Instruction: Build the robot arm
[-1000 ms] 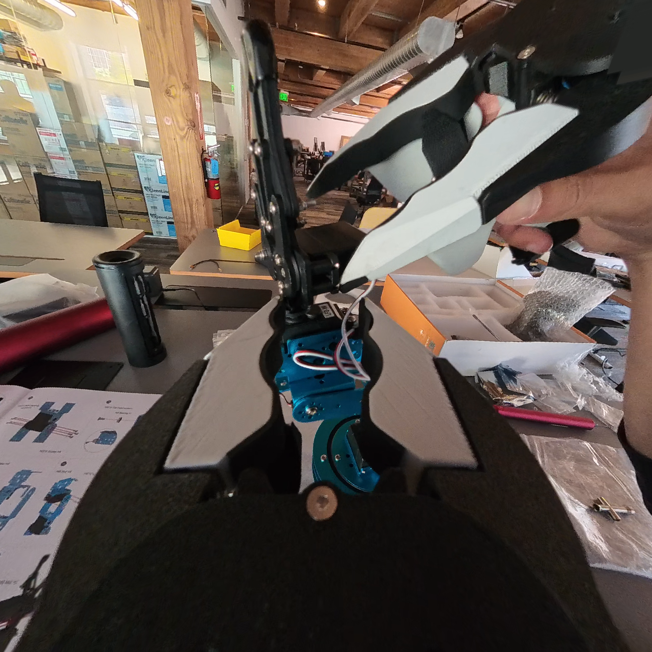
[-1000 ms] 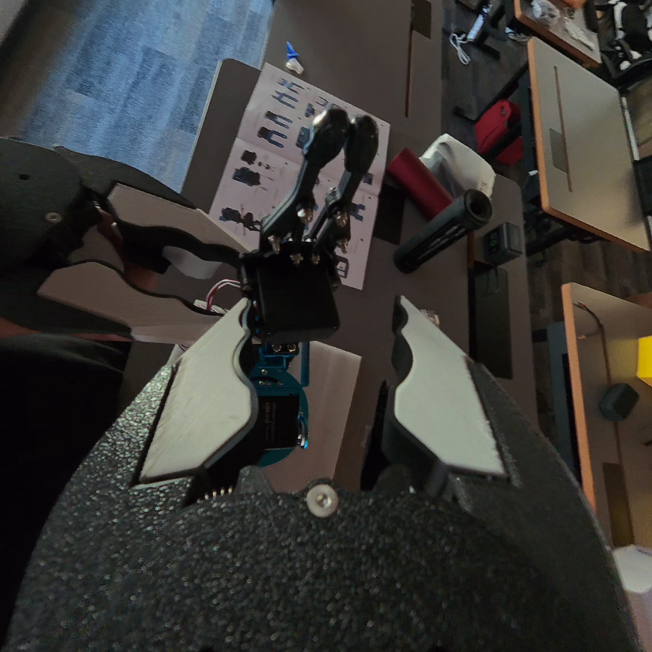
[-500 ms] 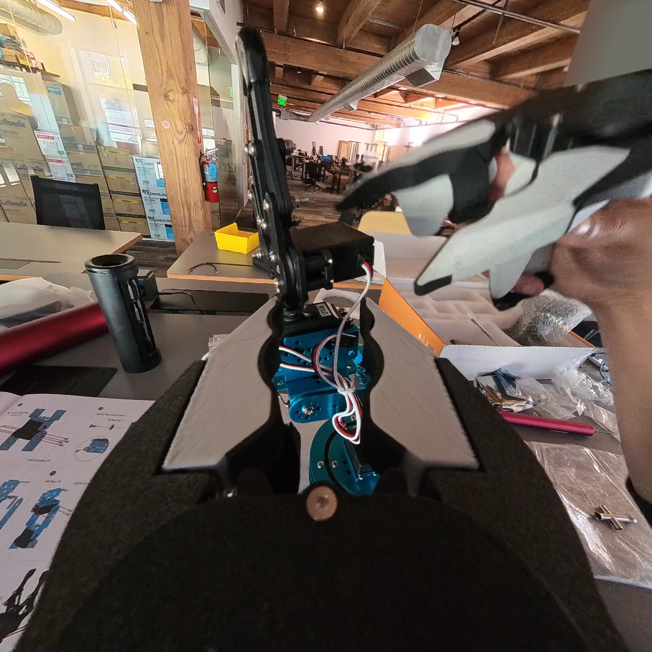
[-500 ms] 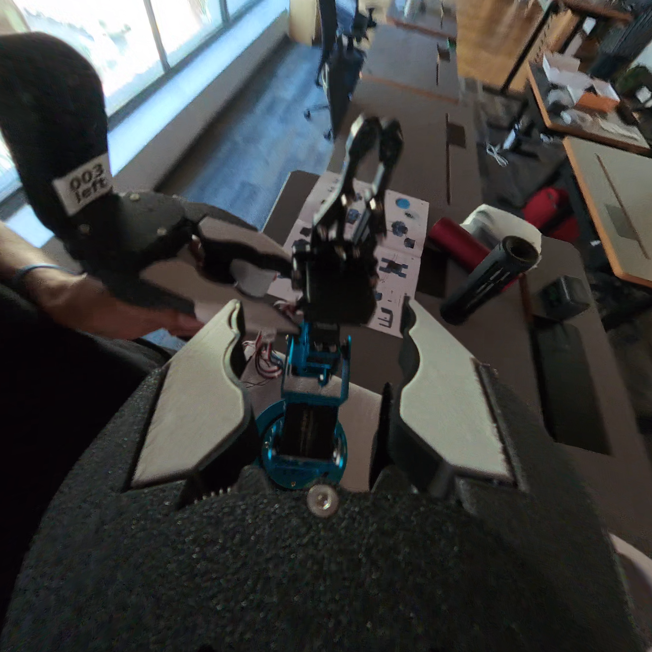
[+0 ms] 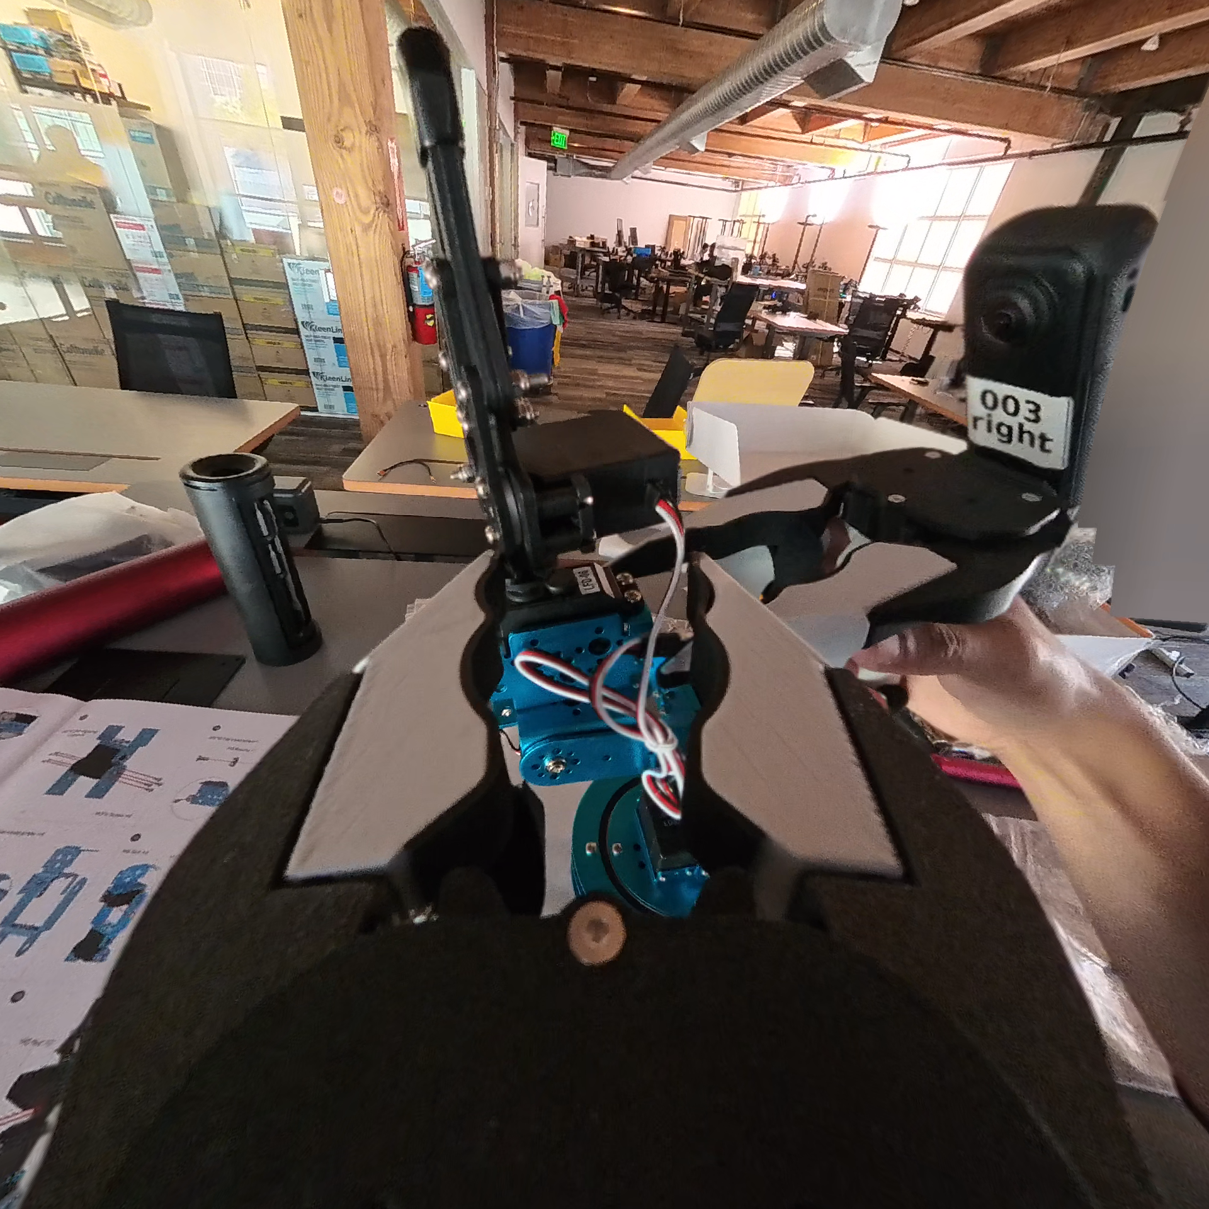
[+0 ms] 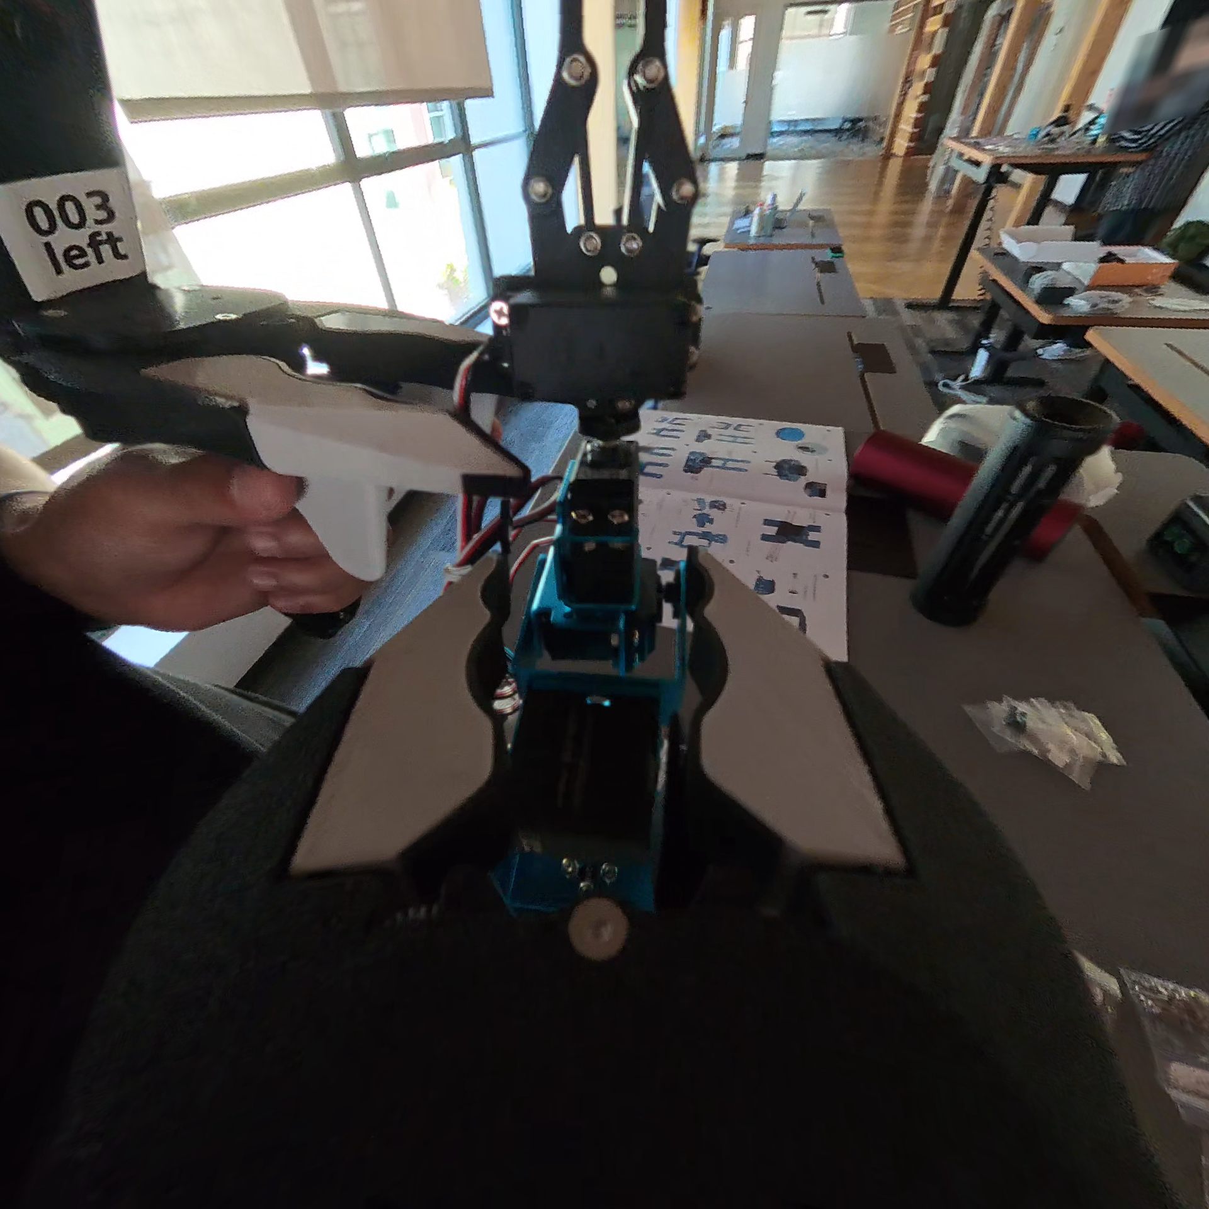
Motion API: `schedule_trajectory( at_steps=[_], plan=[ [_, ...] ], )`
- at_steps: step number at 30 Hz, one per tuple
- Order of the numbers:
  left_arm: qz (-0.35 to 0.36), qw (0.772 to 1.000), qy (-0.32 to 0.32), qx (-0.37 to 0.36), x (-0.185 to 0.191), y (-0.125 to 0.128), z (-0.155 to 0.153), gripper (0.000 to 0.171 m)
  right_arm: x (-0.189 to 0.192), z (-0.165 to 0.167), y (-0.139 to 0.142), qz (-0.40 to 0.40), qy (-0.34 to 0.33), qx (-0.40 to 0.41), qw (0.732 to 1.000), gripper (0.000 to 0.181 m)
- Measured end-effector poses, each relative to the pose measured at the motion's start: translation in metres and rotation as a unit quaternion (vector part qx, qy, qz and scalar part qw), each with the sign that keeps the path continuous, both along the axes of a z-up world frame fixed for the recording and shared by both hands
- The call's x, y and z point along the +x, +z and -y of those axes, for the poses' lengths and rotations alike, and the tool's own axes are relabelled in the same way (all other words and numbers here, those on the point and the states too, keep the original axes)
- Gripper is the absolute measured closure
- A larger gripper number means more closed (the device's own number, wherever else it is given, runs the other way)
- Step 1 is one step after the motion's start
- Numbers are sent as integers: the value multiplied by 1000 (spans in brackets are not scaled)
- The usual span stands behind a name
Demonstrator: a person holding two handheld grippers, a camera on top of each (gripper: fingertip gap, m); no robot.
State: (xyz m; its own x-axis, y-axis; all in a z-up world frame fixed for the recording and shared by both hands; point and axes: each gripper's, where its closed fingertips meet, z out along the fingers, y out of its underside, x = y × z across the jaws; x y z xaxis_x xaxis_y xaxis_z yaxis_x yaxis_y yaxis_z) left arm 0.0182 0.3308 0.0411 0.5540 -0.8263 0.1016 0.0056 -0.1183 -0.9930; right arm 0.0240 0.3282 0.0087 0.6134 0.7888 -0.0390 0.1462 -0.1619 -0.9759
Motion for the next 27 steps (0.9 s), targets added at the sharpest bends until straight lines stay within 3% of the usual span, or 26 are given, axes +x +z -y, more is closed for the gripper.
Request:
schedule_trajectory(
  at_steps=[3, 7, 19, 27],
  plan=[
    [-5, 1000, 5, -3, -2, 0, 1, 117, -7, -3, -1, 20, 14, -7, 1000, 132],
    [-8, 1000, 8, 0, -6, -2, 1, 118, -11, -5, 1, 6, 11, 8, 1000, 152],
    [-3, 1000, 19, 8, -7, -2, 9, 110, -17, -4, 4, -2, -12, 24, 1000, 155],
    [17, 999, 29, -3, -8, -1, 1, 117, -16, -5, 4, -18, -9, 15, 1000, 156]
  ],
)
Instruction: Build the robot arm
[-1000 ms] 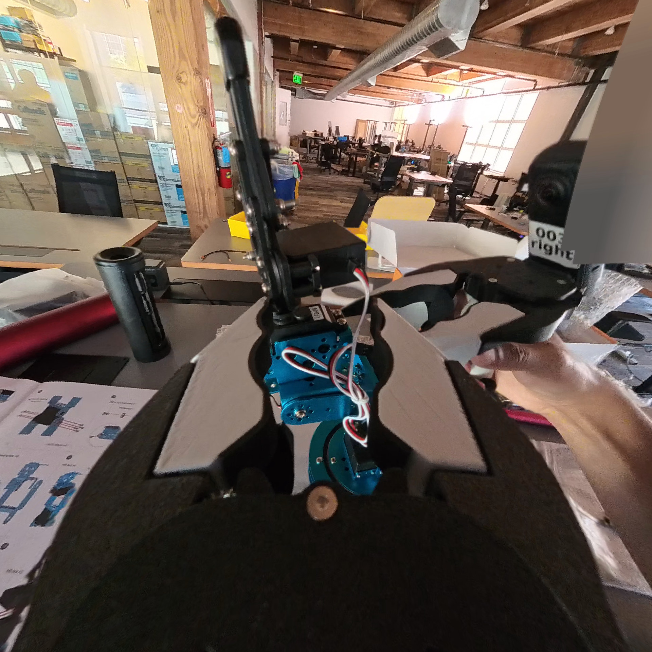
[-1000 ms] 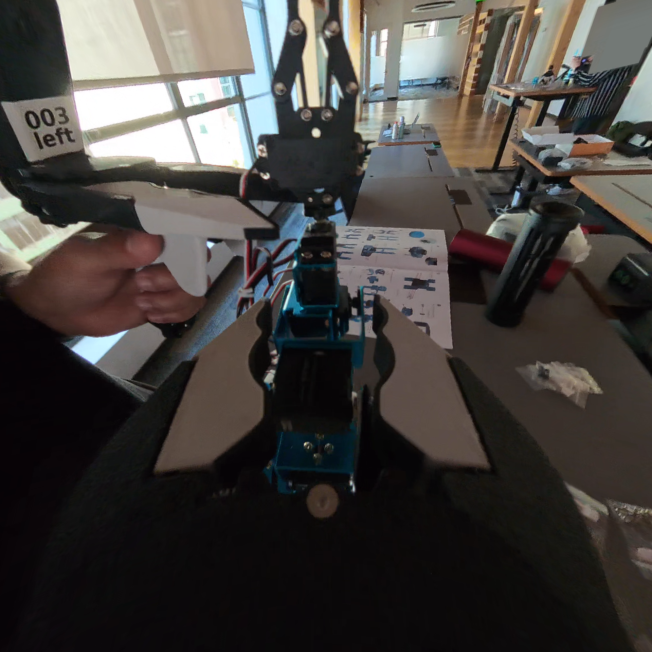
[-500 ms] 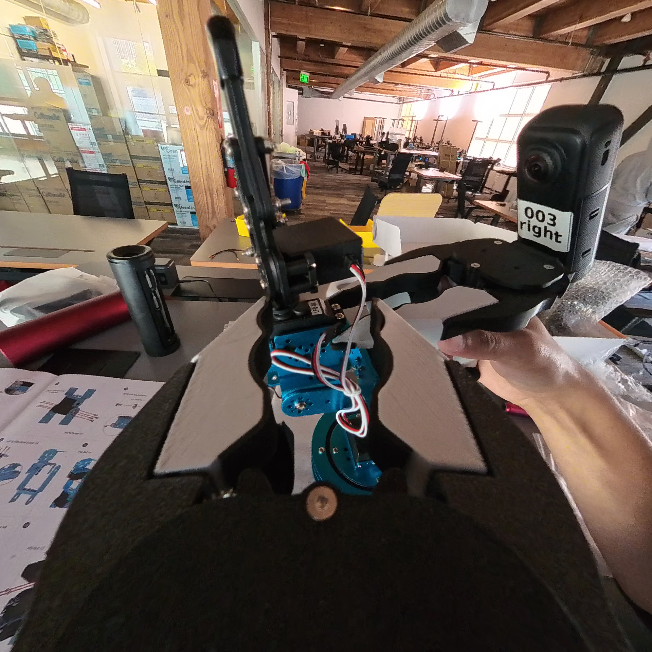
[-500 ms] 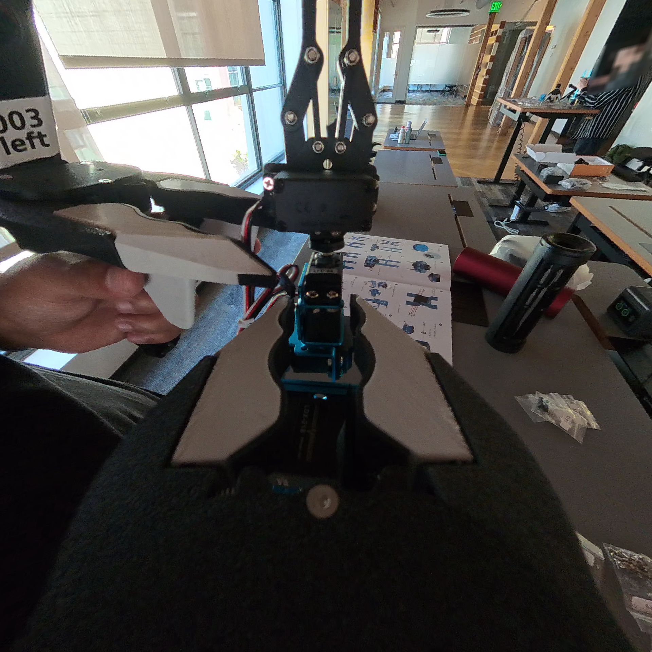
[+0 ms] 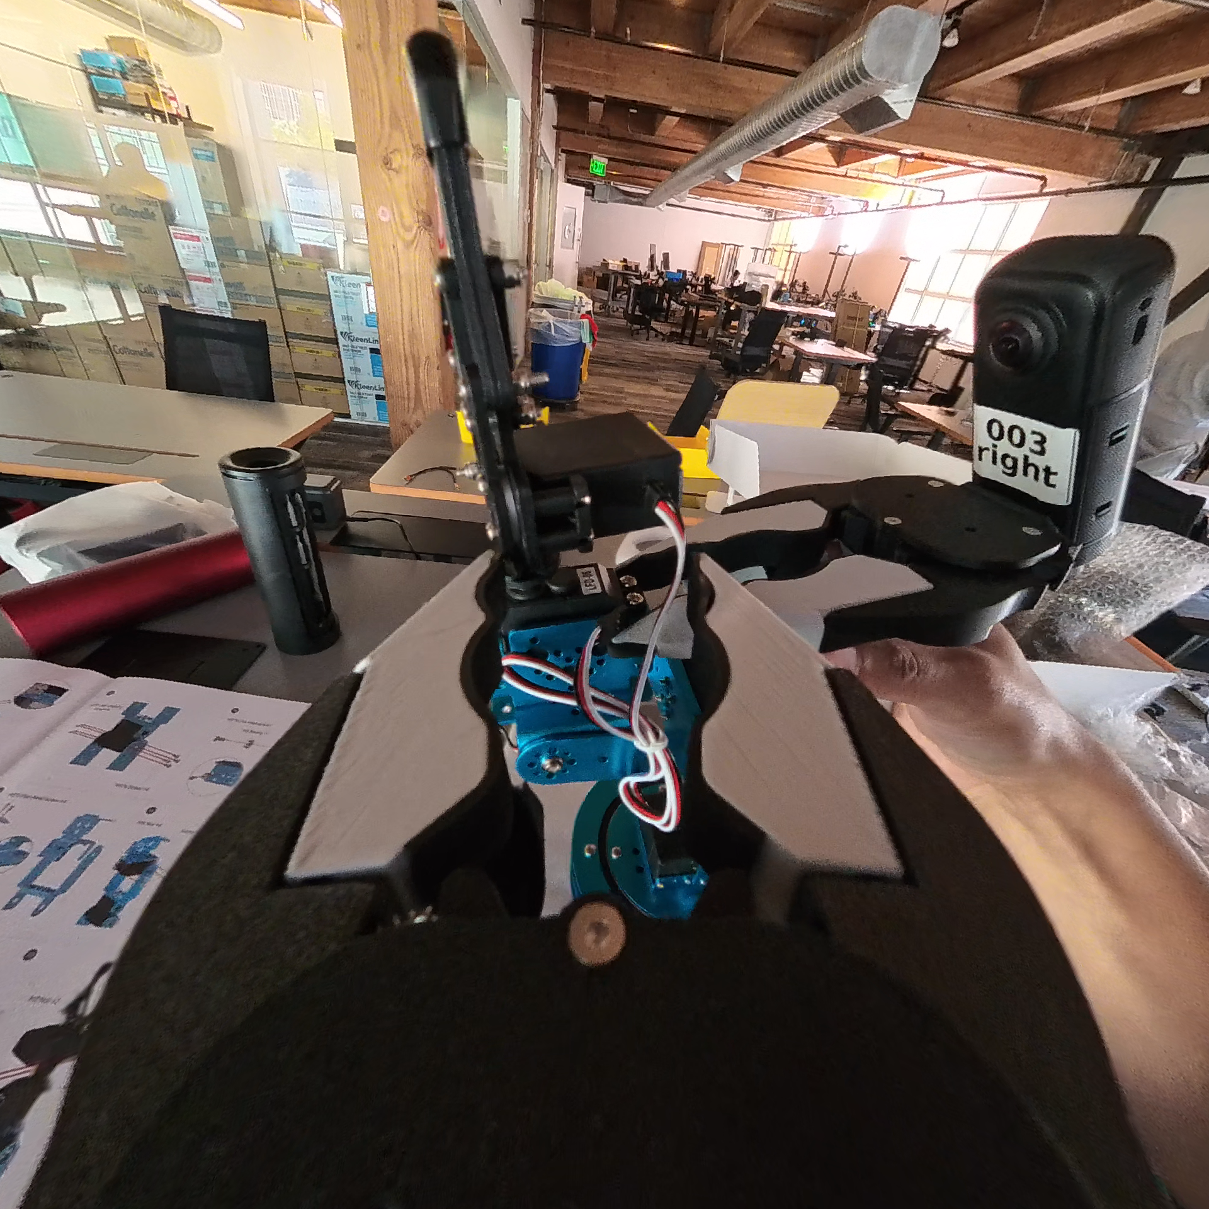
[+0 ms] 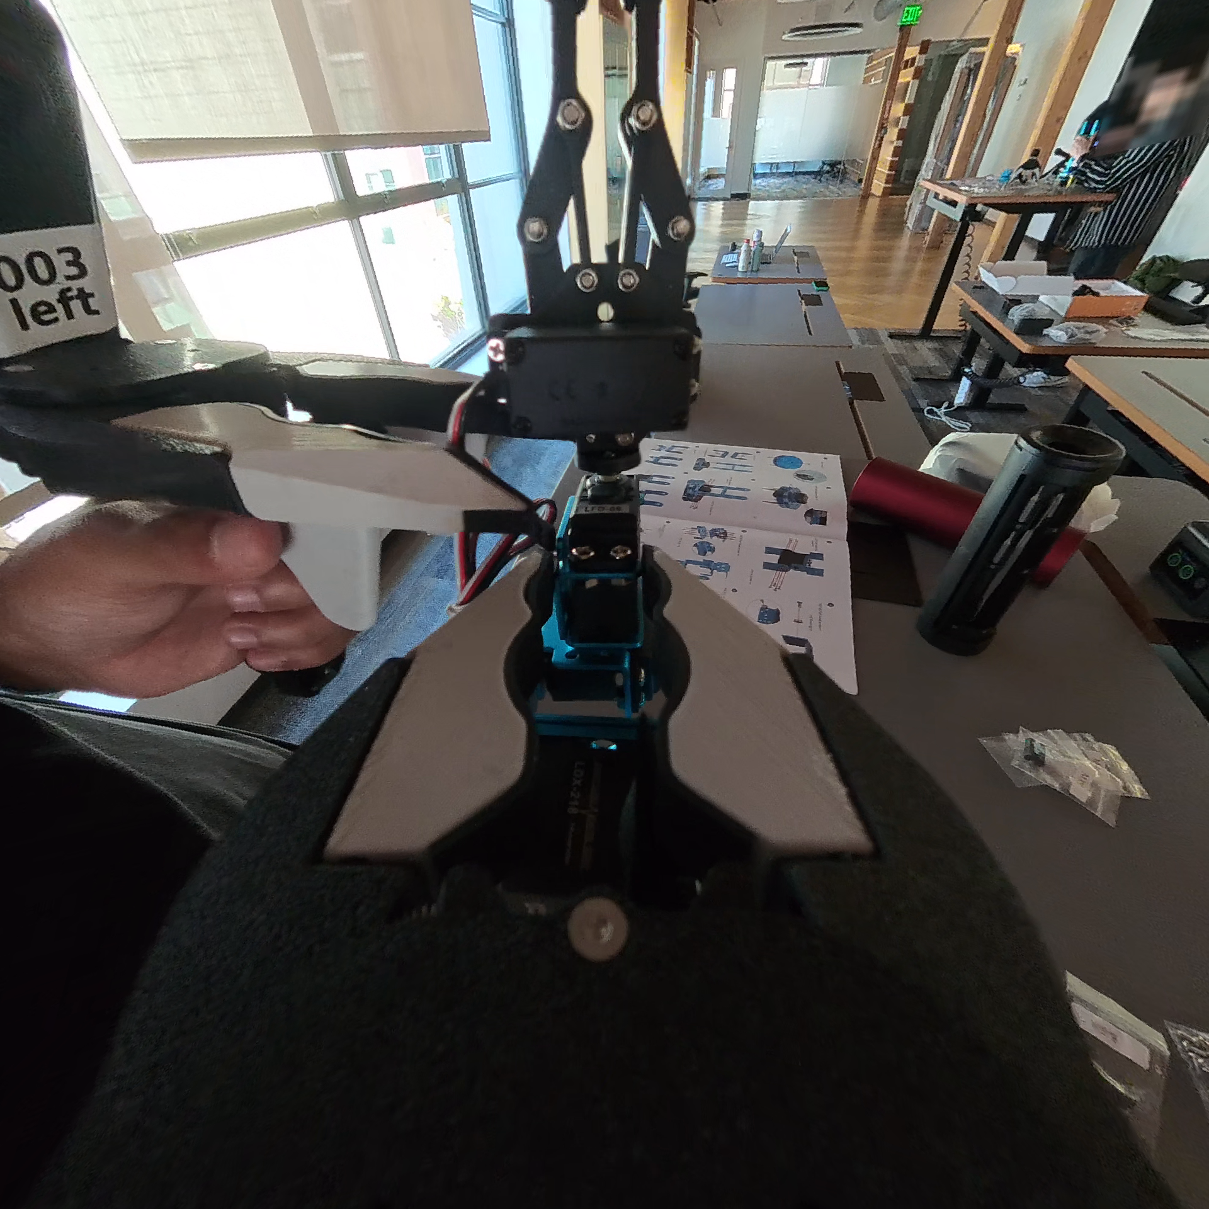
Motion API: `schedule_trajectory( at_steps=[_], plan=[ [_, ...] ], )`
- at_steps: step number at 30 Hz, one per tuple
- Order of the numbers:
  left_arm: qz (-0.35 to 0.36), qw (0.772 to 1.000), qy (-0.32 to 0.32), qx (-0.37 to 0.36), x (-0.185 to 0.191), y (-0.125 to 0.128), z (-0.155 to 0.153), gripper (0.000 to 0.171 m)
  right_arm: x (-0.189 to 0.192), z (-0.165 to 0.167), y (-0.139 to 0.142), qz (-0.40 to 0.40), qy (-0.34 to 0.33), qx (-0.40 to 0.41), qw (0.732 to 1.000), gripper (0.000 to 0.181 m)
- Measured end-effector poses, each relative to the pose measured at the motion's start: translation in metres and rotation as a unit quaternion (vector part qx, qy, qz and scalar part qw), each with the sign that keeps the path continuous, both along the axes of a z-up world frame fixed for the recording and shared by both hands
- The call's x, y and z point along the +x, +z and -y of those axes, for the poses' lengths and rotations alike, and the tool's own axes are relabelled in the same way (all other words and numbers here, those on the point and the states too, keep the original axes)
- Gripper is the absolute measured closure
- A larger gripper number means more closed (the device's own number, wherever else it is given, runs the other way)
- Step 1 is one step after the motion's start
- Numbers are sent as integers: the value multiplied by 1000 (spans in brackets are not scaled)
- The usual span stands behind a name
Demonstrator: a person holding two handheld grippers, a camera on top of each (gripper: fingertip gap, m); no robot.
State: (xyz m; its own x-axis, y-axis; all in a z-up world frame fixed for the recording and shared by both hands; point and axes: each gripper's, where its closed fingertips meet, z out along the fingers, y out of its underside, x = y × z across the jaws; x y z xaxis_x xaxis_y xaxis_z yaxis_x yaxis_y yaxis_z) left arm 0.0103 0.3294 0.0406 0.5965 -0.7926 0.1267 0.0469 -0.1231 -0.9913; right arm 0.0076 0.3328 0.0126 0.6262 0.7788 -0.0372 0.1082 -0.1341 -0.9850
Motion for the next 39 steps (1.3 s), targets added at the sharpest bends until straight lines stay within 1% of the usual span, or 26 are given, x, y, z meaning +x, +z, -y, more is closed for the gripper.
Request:
schedule_trajectory(
  at_steps=[3, 6, 7, 10, 11, 17, 24, 32, 34, 36, 39],
  plan=[
    [-10, 1000, 9, 13, 1, -1, -1, 114, -1, 0, 0, -3, 2, -1, 1000, 156],
    [-9, 1000, 12, 9, 2, 0, -2, 115, 0, 0, 0, -1, 1, -1, 1000, 156],
    [-5, 1000, 10, 3, 3, 1, -2, 113, 0, 0, 0, -1, 1, -1, 1000, 156],
    [18, 999, -17, -30, 9, 7, 5, 95, 1, 1, 0, 1, -2, 1, 1000, 156],
    [18, 999, -19, -36, 10, 7, 5, 95, 1, 1, 0, 1, -3, 1, 1000, 157],
    [42, 997, 5, -64, 6, 9, -3, 117, 3, 1, 1, -2, -3, 1, 1000, 157],
    [59, 995, 3, -83, 8, 9, -6, 118, 6, 0, 1, -12, -7, -1, 1000, 157],
    [113, 986, -17, -118, 5, 11, -9, 119, 7, 0, 4, -35, 1, 7, 999, 156],
    [125, 984, -23, -128, 3, 11, -10, 119, 8, 2, 6, -47, 4, 13, 999, 155],
    [142, 979, -25, -142, 0, 11, -13, 119, 8, 10, 9, -53, 20, 14, 998, 142],
    [169, 970, -29, -173, -6, 10, -20, 119, 16, 18, 9, -35, 27, 21, 999, 142]
  ],
)
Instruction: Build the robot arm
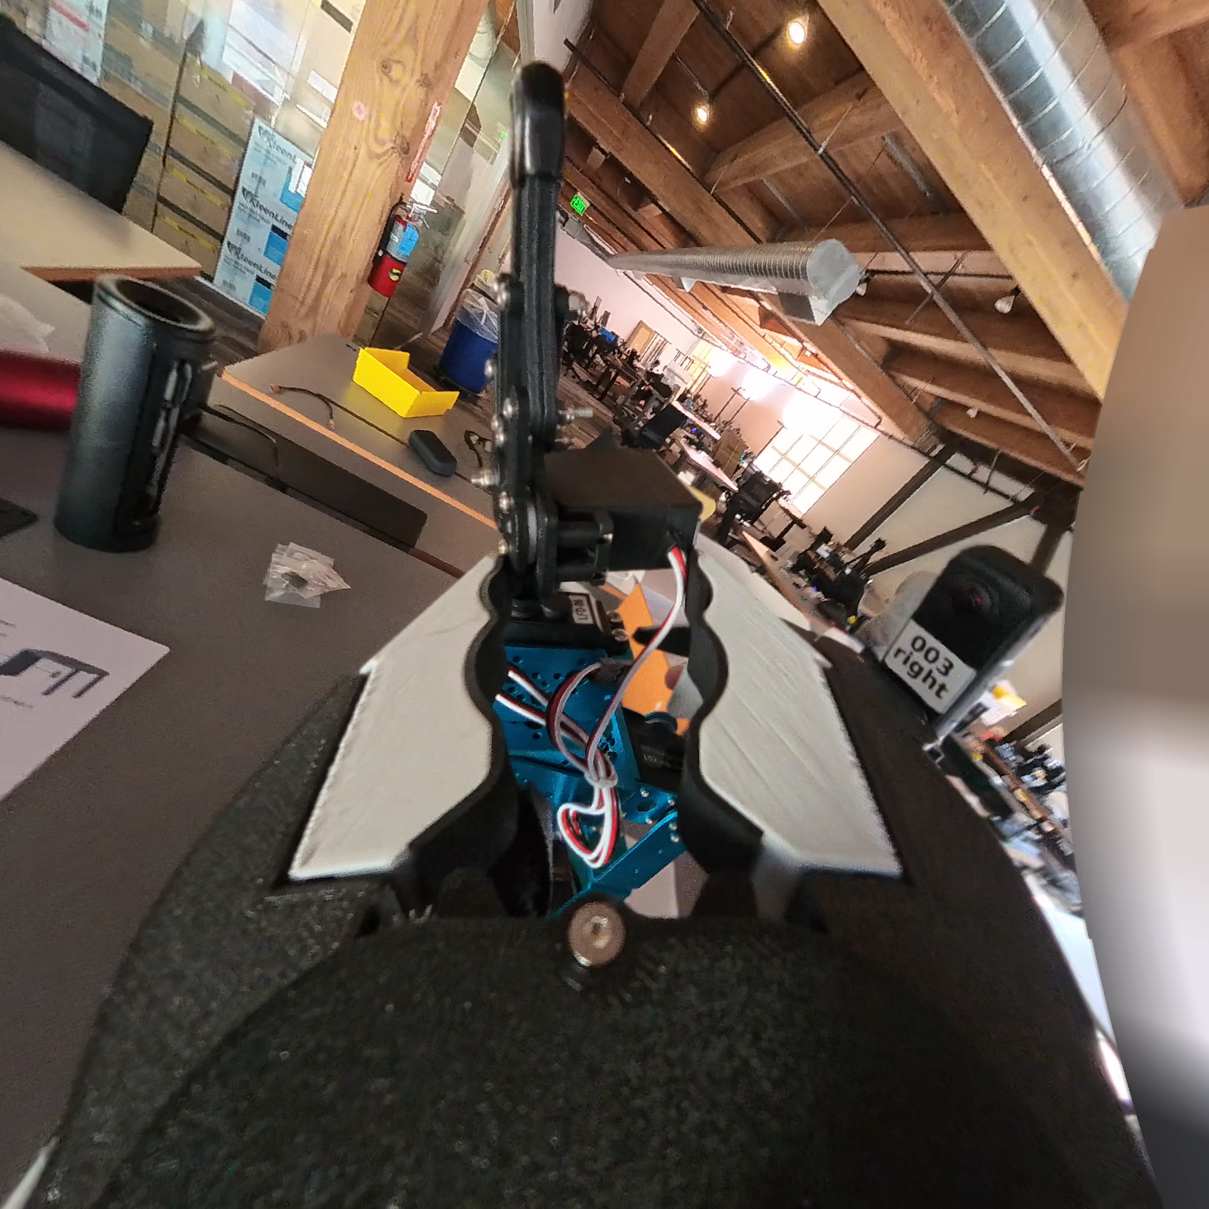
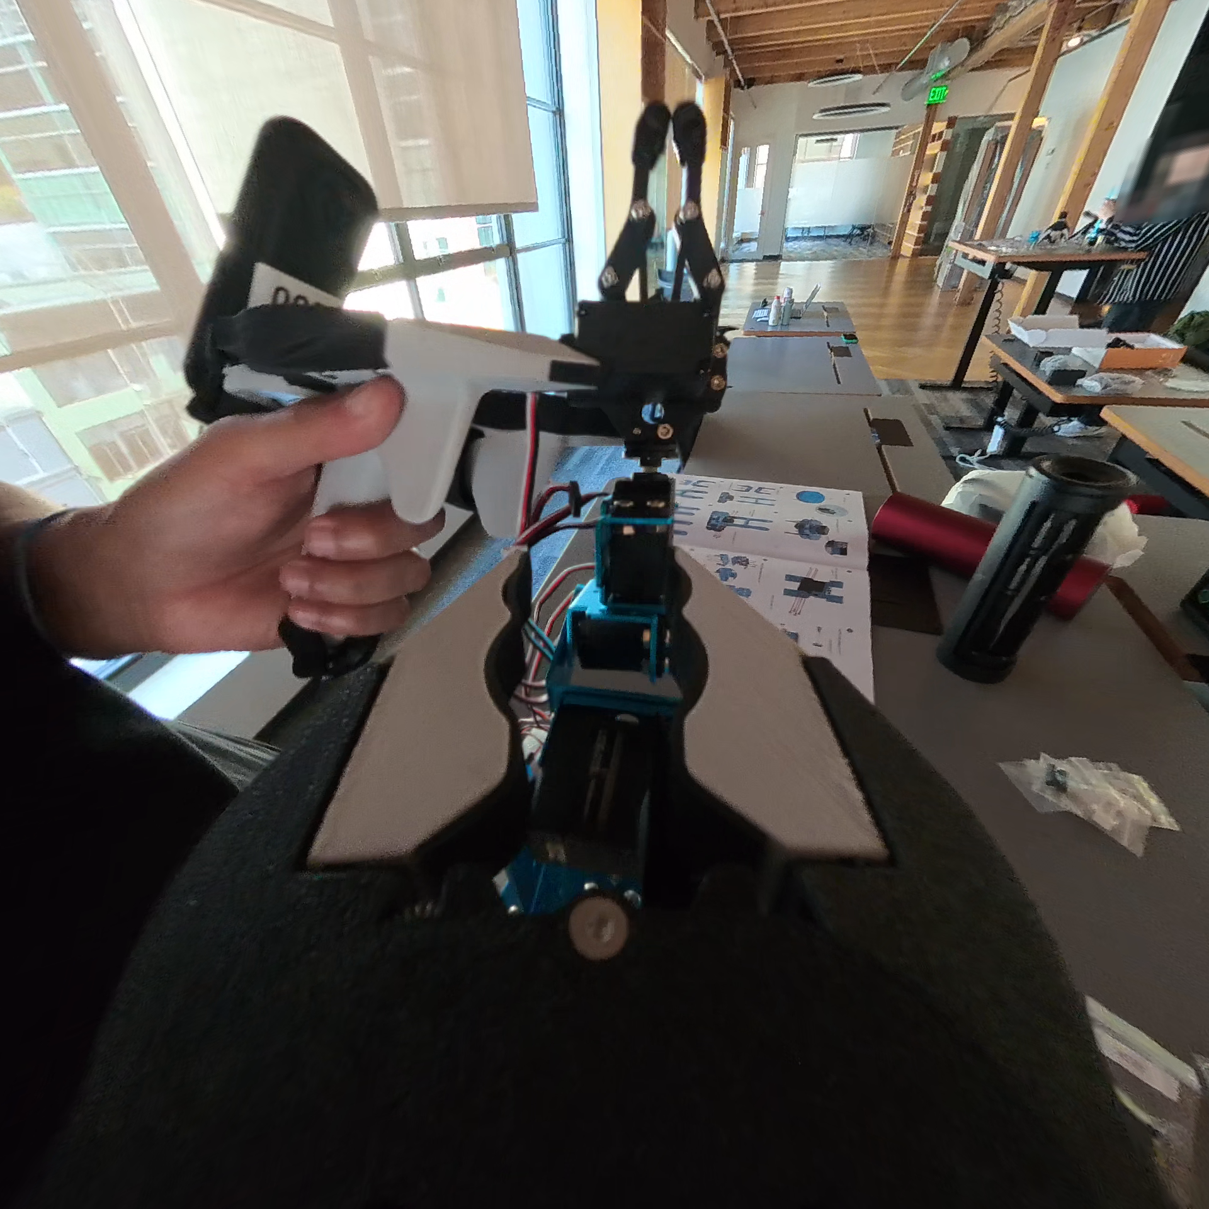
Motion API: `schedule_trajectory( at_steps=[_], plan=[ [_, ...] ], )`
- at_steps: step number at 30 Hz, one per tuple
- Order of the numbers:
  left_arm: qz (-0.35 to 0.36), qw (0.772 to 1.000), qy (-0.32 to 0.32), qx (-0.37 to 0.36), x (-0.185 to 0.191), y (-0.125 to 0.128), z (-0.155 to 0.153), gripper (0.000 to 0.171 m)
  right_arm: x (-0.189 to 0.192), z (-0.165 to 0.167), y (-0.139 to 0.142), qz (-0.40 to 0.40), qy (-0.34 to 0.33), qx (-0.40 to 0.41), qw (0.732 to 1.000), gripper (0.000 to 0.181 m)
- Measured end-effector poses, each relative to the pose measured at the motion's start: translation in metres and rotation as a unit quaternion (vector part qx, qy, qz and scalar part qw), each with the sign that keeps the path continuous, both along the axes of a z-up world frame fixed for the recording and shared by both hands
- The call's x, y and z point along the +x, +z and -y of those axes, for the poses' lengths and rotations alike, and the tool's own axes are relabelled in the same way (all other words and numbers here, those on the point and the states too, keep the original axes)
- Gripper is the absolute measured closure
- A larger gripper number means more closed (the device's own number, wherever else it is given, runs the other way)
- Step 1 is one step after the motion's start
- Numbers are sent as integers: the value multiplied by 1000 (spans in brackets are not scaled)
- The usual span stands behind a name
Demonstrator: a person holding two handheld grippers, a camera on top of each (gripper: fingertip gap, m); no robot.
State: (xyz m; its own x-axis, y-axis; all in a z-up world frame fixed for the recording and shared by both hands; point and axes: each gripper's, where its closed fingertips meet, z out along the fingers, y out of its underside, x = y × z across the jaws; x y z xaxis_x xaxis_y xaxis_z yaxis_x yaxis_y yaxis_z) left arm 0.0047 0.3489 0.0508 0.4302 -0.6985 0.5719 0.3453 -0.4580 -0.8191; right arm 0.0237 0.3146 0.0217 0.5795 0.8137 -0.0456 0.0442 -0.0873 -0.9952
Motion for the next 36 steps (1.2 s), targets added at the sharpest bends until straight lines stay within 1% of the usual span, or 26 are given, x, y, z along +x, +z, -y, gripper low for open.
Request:
schedule_trajectory(
  at_steps=[2, 4, 7, 11, 13, 14, 16, 19, 21, 22, 23, 25, 26, 29, 33, 34, 36],
  plan=[
    [17, 1000, -2, -17, -4, -1, -5, 119, 14, 0, 1, 8, -25, 10, 1000, 128],
    [27, 999, -5, -28, -6, -3, -8, 119, 28, 2, -5, 25, -41, 3, 999, 123],
    [54, 997, -13, -58, -10, -5, -15, 119, 46, 6, -19, 39, -65, -22, 997, 110],
    [96, 990, -32, -97, -14, -8, -25, 119, 50, 14, -42, 51, -87, -54, 993, 105],
    [121, 984, -45, -122, -17, -11, -31, 119, 50, 17, -41, 27, -101, -52, 993, 110],
    [133, 981, -51, -133, -18, -13, -34, 119, 54, 18, -41, 25, -117, -48, 992, 108],
    [153, 974, -63, -153, -20, -16, -38, 119, 65, 21, -39, 23, -151, -42, 987, 109],
    [189, 961, -78, -189, -24, -22, -46, 119, 69, 35, -40, 29, -162, -55, 985, 113],
    [203, 954, -85, -203, -25, -26, -51, 119, 65, 38, -42, 37, -172, -70, 982, 109],
    [210, 951, -89, -211, -26, -28, -52, 119, 61, 37, -42, 43, -178, -73, 980, 104],
    [215, 948, -93, -217, -26, -30, -54, 119, 58, 34, -43, 55, -187, -69, 978, 101],
    [225, 942, -100, -226, -26, -32, -56, 119, 59, 23, -47, 80, -218, -61, 971, 100],
    [232, 938, -105, -234, -26, -32, -57, 119, 59, 20, -50, 82, -220, -72, 969, 99],
    [242, 930, -116, -249, -25, -33, -60, 119, 54, 17, -54, 55, -203, -107, 972, 98],
    [245, 925, -135, -256, -21, -30, -57, 119, 47, 15, -69, 87, -193, -133, 968, 96],
    [244, 925, -137, -257, -21, -30, -57, 119, 44, 15, -68, 94, -188, -132, 969, 95],
    [240, 924, -139, -262, -20, -30, -58, 119, 41, 12, -54, 90, -179, -117, 973, 96]
  ],
)
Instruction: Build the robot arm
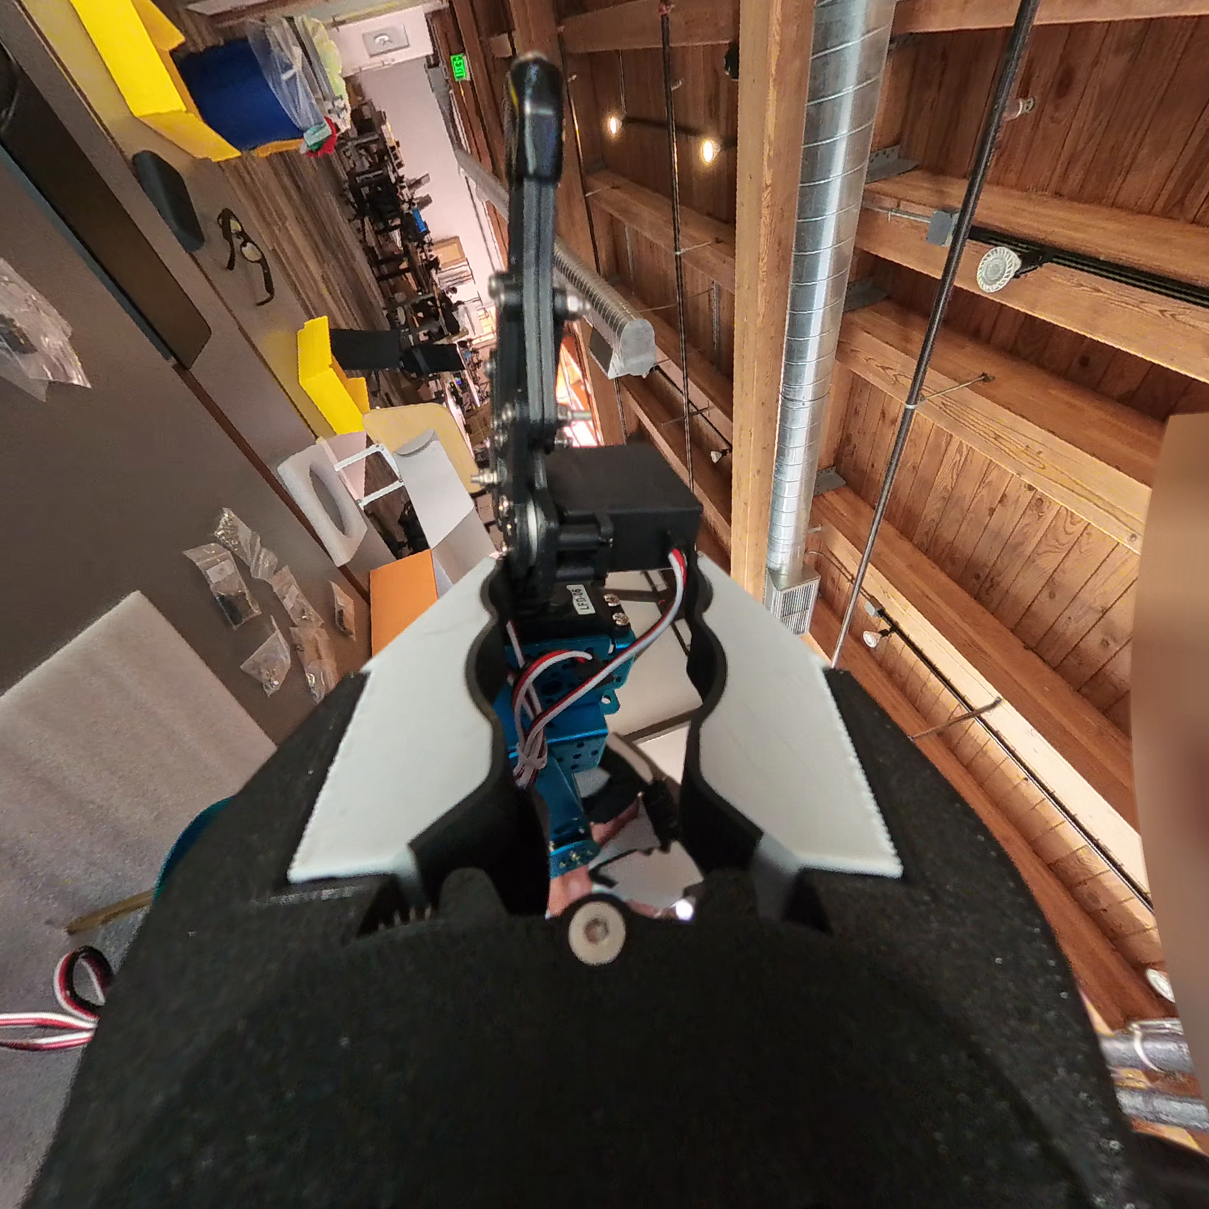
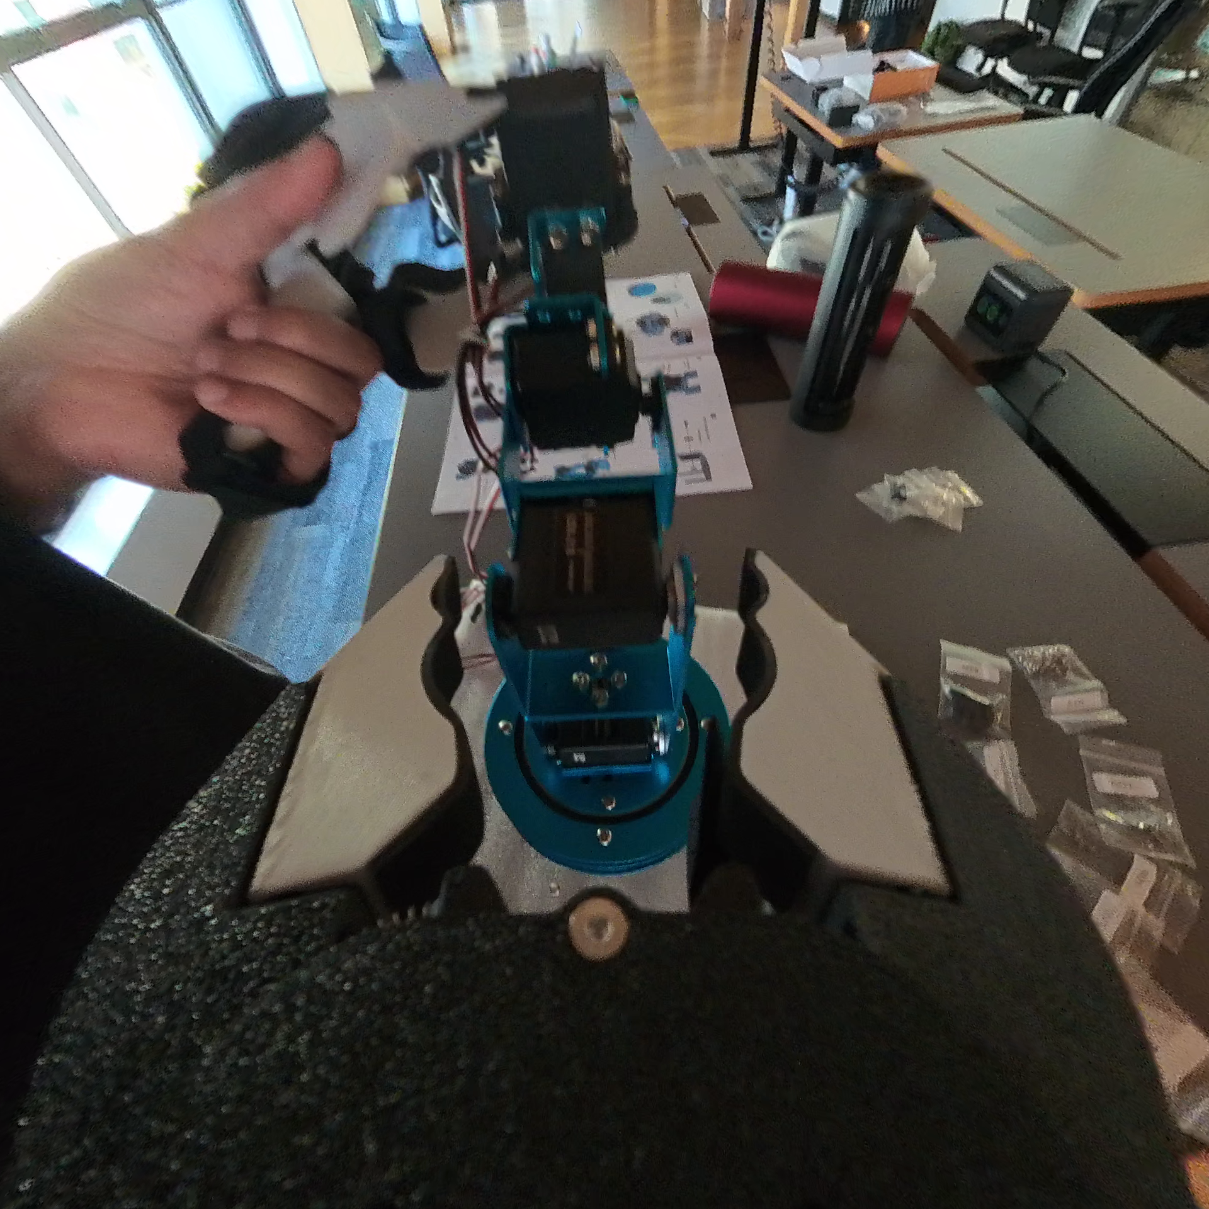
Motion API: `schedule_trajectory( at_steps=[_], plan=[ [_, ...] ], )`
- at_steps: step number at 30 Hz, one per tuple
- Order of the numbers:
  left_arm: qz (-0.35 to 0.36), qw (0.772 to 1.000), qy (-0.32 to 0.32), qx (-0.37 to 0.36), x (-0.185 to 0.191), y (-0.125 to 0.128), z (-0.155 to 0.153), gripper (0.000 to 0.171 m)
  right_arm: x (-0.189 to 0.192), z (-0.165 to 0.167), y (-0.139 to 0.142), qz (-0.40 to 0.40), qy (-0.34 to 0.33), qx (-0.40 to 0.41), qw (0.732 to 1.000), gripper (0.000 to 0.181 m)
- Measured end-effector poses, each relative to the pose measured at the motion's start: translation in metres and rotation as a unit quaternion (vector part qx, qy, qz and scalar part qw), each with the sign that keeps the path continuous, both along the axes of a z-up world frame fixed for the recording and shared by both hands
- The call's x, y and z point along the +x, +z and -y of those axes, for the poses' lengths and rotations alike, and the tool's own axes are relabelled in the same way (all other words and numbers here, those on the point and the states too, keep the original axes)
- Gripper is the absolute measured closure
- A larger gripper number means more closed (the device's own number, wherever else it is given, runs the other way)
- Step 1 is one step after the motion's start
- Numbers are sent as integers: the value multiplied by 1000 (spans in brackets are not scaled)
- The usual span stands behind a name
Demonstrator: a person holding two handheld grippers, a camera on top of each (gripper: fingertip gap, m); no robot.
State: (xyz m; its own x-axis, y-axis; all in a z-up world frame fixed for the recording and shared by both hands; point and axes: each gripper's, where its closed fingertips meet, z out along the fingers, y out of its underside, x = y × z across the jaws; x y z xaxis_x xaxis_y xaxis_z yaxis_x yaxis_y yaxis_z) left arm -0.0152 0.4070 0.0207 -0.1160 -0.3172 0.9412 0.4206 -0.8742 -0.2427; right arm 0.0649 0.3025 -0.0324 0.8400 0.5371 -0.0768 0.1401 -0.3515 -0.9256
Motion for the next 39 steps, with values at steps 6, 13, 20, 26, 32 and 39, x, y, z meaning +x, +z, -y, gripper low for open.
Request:
schedule_trajectory(
  at_steps=[6, 13, 20, 26, 32, 39],
  plan=[
    [-7, 1000, -11, -15, 0, 0, 0, 119, -6, -17, 35, 16, 34, 3, 999, 110],
    [-6, 1000, -12, -29, -1, -3, -4, 119, -12, -15, 51, -8, 17, 4, 1000, 145],
    [-2, 1000, -16, -24, -1, -4, -5, 119, 35, 29, 28, 3, -48, -46, 998, 155],
    [-10, 1000, -18, -15, 0, -3, -5, 119, 59, 93, -107, 57, -60, -226, 971, 158],
    [-29, 999, -14, 9, 2, -2, -4, 119, 15, 92, -181, 48, -48, -263, 962, 154],
    [-46, 998, -9, 39, 3, -1, -2, 119, 5, 80, -190, 113, -41, -238, 964, 164]
  ],
)
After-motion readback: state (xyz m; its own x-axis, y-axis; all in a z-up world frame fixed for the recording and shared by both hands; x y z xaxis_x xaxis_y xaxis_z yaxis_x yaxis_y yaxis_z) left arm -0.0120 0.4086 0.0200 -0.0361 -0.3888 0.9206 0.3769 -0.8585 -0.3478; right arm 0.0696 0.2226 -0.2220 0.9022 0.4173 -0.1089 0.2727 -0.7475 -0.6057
